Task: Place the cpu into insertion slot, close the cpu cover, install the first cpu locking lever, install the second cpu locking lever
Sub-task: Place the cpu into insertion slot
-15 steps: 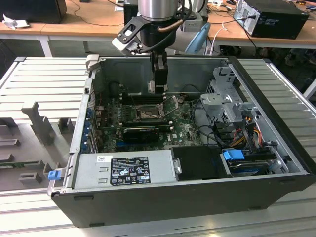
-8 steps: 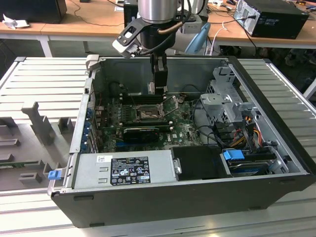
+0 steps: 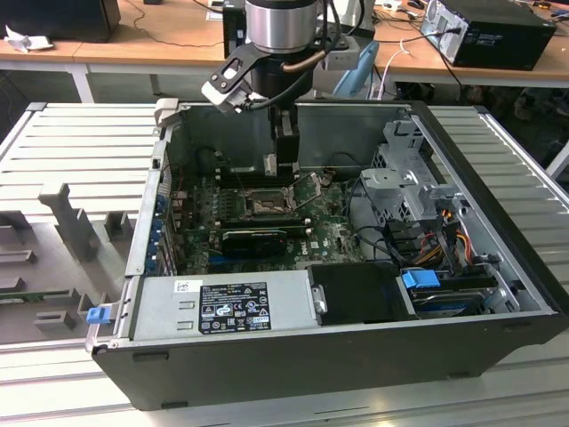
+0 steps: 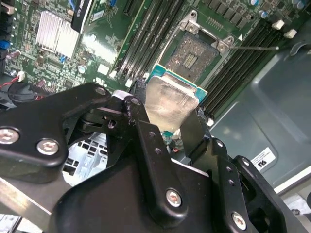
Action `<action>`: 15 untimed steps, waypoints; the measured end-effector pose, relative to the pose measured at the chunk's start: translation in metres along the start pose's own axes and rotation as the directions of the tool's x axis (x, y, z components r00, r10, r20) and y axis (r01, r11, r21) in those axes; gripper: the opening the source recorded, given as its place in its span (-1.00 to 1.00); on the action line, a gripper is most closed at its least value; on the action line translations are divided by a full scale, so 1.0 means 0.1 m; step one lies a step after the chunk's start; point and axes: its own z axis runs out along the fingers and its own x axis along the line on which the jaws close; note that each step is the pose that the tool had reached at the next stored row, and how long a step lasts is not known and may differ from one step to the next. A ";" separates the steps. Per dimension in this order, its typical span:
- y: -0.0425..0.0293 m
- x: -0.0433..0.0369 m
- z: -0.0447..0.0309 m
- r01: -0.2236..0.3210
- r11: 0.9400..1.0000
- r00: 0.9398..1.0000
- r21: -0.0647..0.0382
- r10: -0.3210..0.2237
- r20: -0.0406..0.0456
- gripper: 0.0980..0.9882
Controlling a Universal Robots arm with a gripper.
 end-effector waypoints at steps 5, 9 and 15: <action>-0.027 0.000 0.125 0.008 1.000 1.000 0.001 -0.008 -0.001 -0.03; -0.035 0.000 0.224 0.007 1.000 1.000 0.001 -0.007 -0.005 -0.03; -0.045 -0.002 0.347 0.007 1.000 1.000 0.001 -0.007 -0.007 -0.03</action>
